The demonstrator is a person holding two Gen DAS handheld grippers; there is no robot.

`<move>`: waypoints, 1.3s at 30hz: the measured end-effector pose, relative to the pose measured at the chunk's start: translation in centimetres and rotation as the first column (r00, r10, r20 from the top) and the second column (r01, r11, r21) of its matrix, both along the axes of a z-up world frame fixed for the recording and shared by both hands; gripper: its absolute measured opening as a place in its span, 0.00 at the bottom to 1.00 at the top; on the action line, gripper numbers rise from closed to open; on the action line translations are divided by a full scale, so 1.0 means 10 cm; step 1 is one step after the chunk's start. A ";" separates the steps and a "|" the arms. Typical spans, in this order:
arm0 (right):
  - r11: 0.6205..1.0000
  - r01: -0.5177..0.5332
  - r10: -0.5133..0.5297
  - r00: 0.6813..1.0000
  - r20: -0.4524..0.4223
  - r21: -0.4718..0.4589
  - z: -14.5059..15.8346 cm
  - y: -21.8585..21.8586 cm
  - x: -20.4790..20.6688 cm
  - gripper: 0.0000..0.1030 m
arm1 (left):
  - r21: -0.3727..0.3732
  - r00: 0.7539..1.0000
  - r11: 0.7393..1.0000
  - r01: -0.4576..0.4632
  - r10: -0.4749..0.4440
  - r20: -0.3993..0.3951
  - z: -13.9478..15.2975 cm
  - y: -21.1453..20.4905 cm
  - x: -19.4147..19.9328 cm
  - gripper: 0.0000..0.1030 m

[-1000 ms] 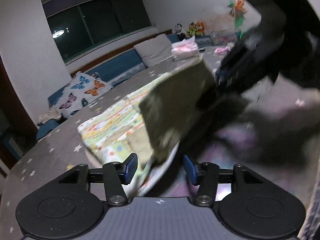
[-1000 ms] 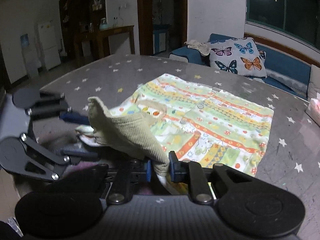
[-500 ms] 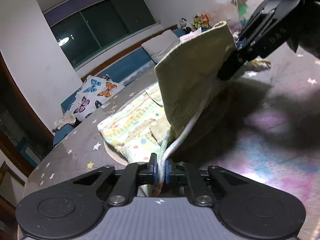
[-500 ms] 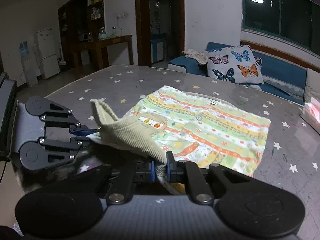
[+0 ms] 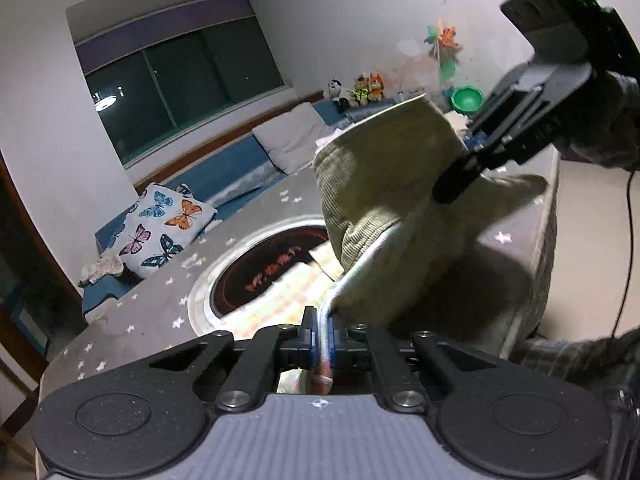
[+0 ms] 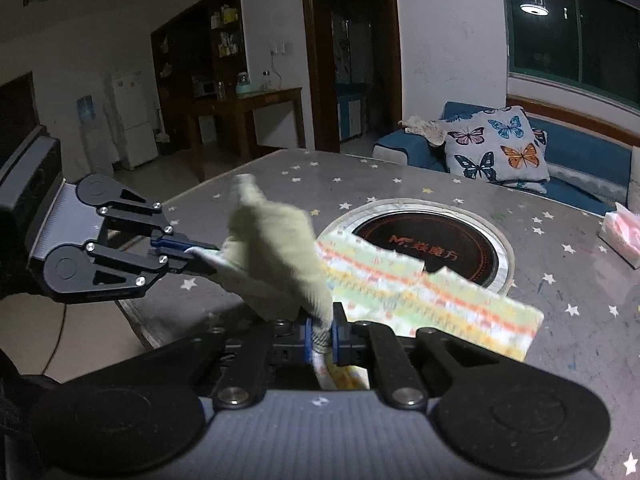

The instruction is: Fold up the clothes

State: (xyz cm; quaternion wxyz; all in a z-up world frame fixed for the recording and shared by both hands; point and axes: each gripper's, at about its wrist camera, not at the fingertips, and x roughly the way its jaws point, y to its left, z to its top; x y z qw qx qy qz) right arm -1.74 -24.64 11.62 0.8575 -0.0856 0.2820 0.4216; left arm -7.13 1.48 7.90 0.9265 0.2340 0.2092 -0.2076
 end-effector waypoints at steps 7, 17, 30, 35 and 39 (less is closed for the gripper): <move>0.998 0.062 -0.062 0.998 -0.018 0.014 0.02 0.05 0.54 0.07 | -0.015 0.998 0.998 -0.056 0.056 0.019 0.03 -0.04 0.59 0.06; 0.986 0.150 -0.155 0.985 -0.079 -0.066 -0.27 0.32 1.63 0.07 | -0.021 0.986 0.990 -0.141 0.139 -0.091 -0.20 -0.02 1.67 0.06; 0.944 0.278 -0.298 0.949 -0.100 -0.178 -0.85 0.41 2.18 0.25 | 0.003 0.958 0.978 -0.209 0.205 -0.202 -0.59 0.01 2.17 0.10; 0.926 0.343 -0.349 0.937 -0.014 -0.160 -0.66 0.26 2.10 0.35 | 0.018 0.948 0.973 -0.231 0.229 -0.222 -0.69 0.03 2.24 0.24; 0.944 0.311 -0.312 0.950 0.007 -0.109 -0.48 0.22 1.88 0.36 | 0.034 0.939 0.957 -0.287 0.289 -0.186 -0.64 0.06 2.22 0.50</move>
